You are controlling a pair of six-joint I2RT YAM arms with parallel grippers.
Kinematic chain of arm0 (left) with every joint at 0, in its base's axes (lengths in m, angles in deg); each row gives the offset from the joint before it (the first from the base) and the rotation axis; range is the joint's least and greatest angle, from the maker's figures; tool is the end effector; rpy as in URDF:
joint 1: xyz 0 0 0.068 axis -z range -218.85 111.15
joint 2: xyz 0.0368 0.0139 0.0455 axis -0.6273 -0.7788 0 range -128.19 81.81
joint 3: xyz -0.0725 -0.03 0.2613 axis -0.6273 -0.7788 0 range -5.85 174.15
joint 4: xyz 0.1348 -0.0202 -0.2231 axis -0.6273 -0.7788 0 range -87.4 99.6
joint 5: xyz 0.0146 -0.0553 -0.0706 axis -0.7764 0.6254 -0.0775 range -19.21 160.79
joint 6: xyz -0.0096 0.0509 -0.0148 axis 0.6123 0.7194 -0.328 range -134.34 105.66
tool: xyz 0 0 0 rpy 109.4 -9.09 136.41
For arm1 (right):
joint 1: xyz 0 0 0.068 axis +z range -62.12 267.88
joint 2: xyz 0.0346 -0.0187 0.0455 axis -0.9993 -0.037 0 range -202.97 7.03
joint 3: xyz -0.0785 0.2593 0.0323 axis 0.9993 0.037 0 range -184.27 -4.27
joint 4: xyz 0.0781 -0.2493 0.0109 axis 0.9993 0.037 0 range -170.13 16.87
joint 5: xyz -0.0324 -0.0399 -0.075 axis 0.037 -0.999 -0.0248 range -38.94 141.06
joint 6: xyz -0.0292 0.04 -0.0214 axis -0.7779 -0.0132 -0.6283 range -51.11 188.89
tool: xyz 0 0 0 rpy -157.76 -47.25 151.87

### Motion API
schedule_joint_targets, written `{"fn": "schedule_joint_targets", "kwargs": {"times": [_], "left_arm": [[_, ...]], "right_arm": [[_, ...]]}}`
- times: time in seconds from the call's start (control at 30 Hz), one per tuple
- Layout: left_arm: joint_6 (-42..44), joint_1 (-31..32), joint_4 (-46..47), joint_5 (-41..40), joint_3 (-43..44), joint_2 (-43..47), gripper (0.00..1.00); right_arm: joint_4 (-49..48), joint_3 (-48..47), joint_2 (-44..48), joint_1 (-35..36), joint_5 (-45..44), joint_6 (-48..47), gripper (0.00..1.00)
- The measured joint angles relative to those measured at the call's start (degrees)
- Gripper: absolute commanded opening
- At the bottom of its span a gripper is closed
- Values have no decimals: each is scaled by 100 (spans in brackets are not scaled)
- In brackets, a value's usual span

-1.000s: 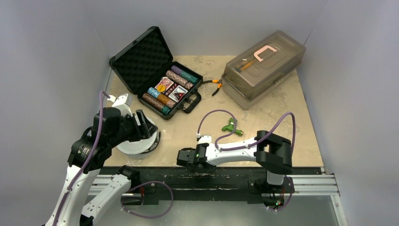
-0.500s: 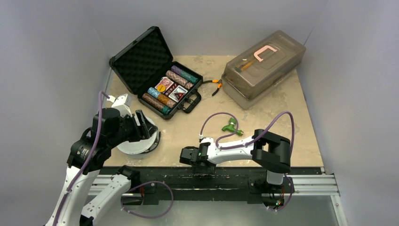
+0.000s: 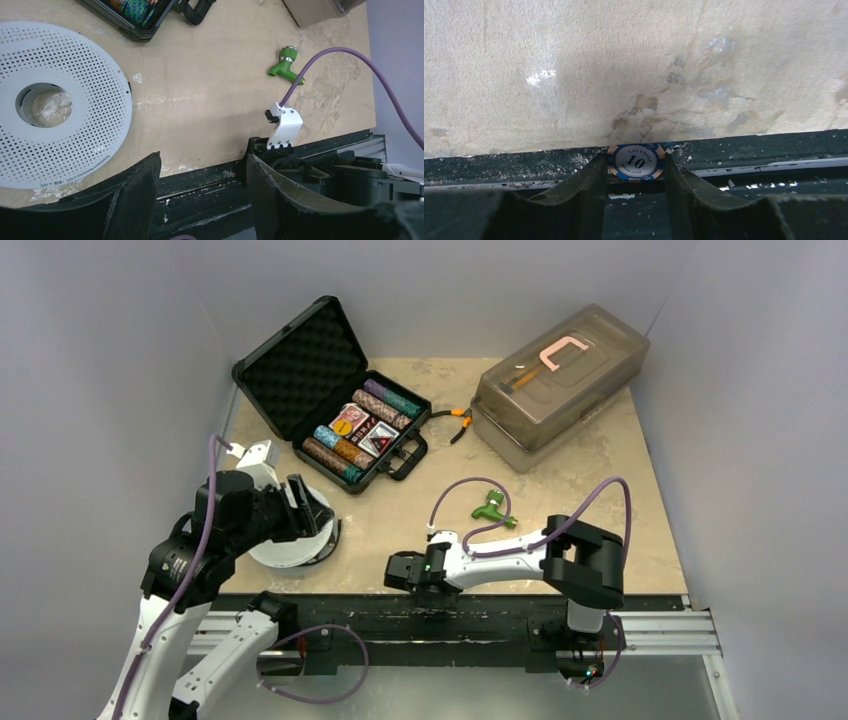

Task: Pack up texas hold em set

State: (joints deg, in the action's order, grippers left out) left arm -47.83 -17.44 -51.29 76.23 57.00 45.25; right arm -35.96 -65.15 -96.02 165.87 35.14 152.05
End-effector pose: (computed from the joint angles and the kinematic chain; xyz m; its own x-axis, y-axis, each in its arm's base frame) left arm 0.0835 -0.0364 0.3709 -0.6814 -0.3229 -0.6569 0.0719 0.8635 -0.4991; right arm 0.0737 0.2996 0.1427 -0.9550 0.0994 -0.2795 0.0945 0.9950 0.0308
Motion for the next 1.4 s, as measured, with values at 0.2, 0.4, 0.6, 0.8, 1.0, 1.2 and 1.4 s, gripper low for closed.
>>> {"fn": "schedule_joint_targets", "kwargs": {"times": [0.2,0.4,0.6,0.8,1.0,1.2,1.4], "left_arm": [[11,0,4,13,0,-101,61],[20,-2,160,240,-166,-223,66],[28,-271,634,1419,-516,-992,66],[-391,-918,2210,3449,-1390,-2162,66],[-922,-883,3768,4631,-1532,-3316,65],[-957,-343,4367,5005,-1467,-4015,58],[-986,149,4586,5086,-1303,-4323,47]], "right_arm": [[114,129,442,0,-83,85,10],[164,129,831,11,-264,20,9],[63,131,1292,-20,-841,-811,3],[-1110,654,2312,-769,-885,-2732,1],[-2109,973,3206,-1561,-243,-4631,0],[-2632,935,3379,-1915,616,-5936,0],[-2830,935,3375,-1956,1062,-6430,0]]}}
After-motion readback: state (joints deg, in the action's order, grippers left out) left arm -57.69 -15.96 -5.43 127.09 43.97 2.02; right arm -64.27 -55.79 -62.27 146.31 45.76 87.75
